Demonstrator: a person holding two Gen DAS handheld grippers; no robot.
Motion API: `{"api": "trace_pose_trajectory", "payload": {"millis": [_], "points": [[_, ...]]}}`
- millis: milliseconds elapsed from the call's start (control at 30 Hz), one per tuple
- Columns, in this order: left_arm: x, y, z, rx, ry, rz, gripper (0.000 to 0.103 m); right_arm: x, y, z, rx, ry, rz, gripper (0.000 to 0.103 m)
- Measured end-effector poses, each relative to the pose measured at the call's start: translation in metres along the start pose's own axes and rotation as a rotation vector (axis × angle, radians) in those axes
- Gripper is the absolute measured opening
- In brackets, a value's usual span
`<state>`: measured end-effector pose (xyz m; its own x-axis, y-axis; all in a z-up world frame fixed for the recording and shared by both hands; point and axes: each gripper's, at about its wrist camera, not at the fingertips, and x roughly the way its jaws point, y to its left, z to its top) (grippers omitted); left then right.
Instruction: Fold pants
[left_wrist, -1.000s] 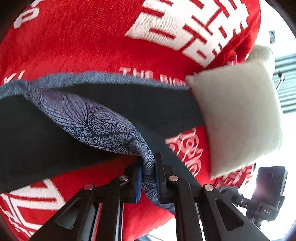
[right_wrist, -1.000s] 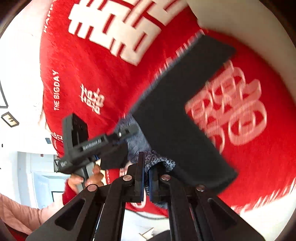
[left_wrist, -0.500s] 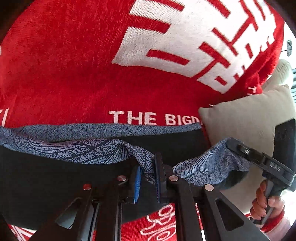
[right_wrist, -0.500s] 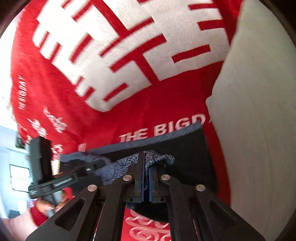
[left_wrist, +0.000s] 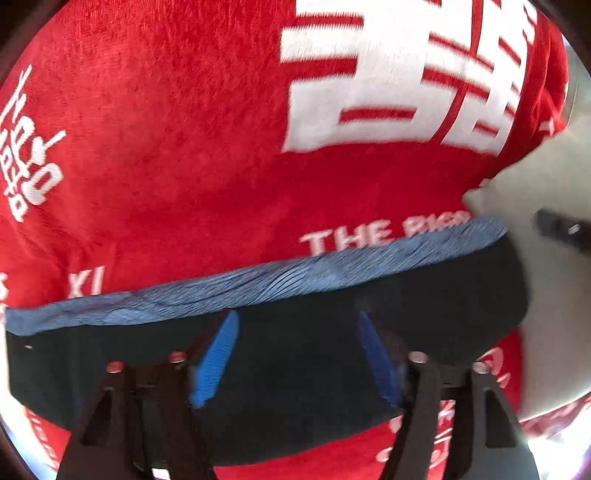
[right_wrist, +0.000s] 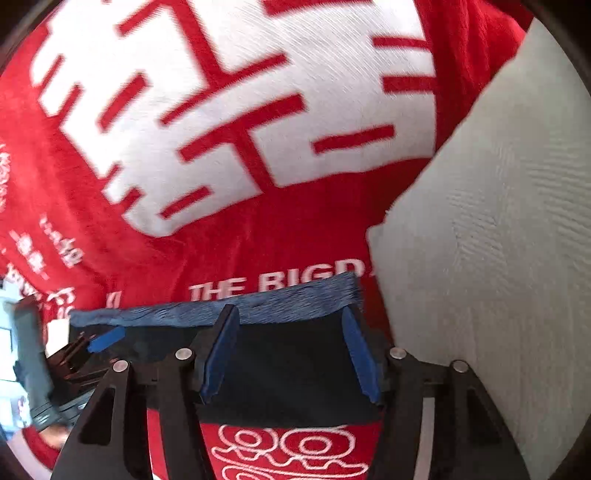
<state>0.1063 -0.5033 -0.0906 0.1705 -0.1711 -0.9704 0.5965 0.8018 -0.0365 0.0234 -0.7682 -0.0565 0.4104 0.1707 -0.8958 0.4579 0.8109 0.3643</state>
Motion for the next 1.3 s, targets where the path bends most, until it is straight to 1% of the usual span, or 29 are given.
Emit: {"api": "trace_pose_trajectory", "payload": {"millis": [33, 67, 133, 200, 267, 300, 367, 400, 467, 500, 567, 667, 767, 833, 867, 933, 967, 1033, 1067, 1100, 1167, 1233, 1300], "points": [[0.004, 0.001, -0.003, 0.013, 0.004, 0.029, 0.074, 0.002, 0.002, -0.004, -0.010, 0.015, 0.002, 0.037], [0.010, 0.002, -0.006, 0.023, 0.011, 0.057, 0.074, 0.010, 0.003, -0.009, -0.014, 0.046, 0.003, 0.032], [0.025, 0.006, -0.013, 0.020, 0.028, 0.090, 0.074, 0.030, 0.003, -0.018, -0.021, 0.100, -0.017, 0.028], [0.040, 0.011, -0.013, -0.004, 0.035, 0.109, 0.074, 0.052, -0.001, -0.023, -0.029, 0.127, -0.078, 0.028], [0.051, 0.013, -0.013, -0.037, 0.039, 0.112, 0.074, 0.072, -0.007, -0.021, -0.037, 0.115, -0.153, 0.028], [0.056, 0.014, -0.013, -0.051, 0.042, 0.104, 0.074, 0.082, -0.012, -0.018, -0.031, 0.115, -0.185, 0.023], [0.064, 0.017, -0.011, -0.068, 0.031, 0.105, 0.080, 0.095, -0.016, -0.014, -0.024, 0.113, -0.197, 0.022], [0.064, 0.020, -0.009, -0.073, 0.025, 0.111, 0.082, 0.096, -0.011, -0.012, -0.050, 0.096, -0.217, 0.022], [0.057, 0.029, -0.005, -0.094, 0.022, 0.102, 0.082, 0.097, -0.002, -0.010, -0.098, 0.092, -0.264, 0.024], [0.047, 0.038, -0.003, -0.109, -0.012, 0.117, 0.082, 0.095, 0.001, -0.011, -0.098, 0.095, -0.270, 0.027], [0.036, 0.059, -0.003, -0.136, -0.045, 0.152, 0.082, 0.084, 0.004, -0.015, -0.077, 0.095, -0.230, 0.028], [0.038, 0.108, -0.007, -0.217, -0.023, 0.221, 0.082, 0.069, 0.010, -0.027, -0.074, 0.092, -0.165, 0.028], [0.048, 0.149, -0.017, -0.278, 0.003, 0.298, 0.082, 0.065, 0.027, -0.036, -0.106, 0.091, -0.111, 0.028], [0.057, 0.170, -0.023, -0.312, 0.019, 0.316, 0.082, 0.071, 0.046, -0.036, -0.142, 0.088, -0.069, 0.028], [0.061, 0.175, -0.023, -0.320, 0.017, 0.310, 0.082, 0.077, 0.057, -0.036, -0.167, 0.087, -0.064, 0.028], [0.069, 0.179, -0.020, -0.322, 0.017, 0.319, 0.082, 0.091, 0.075, -0.034, -0.210, 0.091, -0.070, 0.032], [0.071, 0.179, -0.018, -0.321, 0.013, 0.326, 0.082, 0.100, 0.080, -0.031, -0.221, 0.100, -0.085, 0.036], [0.072, 0.180, -0.015, -0.319, 0.007, 0.339, 0.082, 0.114, 0.079, -0.030, -0.205, 0.118, -0.127, 0.036], [0.071, 0.180, -0.014, -0.323, 0.010, 0.336, 0.082, 0.117, 0.075, -0.029, -0.190, 0.108, -0.122, 0.036], [0.068, 0.180, -0.014, -0.327, 0.010, 0.330, 0.082, 0.115, 0.071, -0.028, -0.179, 0.095, -0.113, 0.035], [0.065, 0.181, -0.014, -0.322, 0.016, 0.334, 0.082, 0.105, 0.063, -0.031, -0.169, 0.093, -0.161, 0.036], [0.053, 0.178, -0.024, -0.316, 0.011, 0.330, 0.082, 0.096, 0.054, -0.039, -0.155, 0.104, -0.202, 0.036], [0.040, 0.175, -0.037, -0.303, 0.023, 0.329, 0.082, 0.084, 0.044, -0.049, -0.121, 0.109, -0.200, 0.039]]}}
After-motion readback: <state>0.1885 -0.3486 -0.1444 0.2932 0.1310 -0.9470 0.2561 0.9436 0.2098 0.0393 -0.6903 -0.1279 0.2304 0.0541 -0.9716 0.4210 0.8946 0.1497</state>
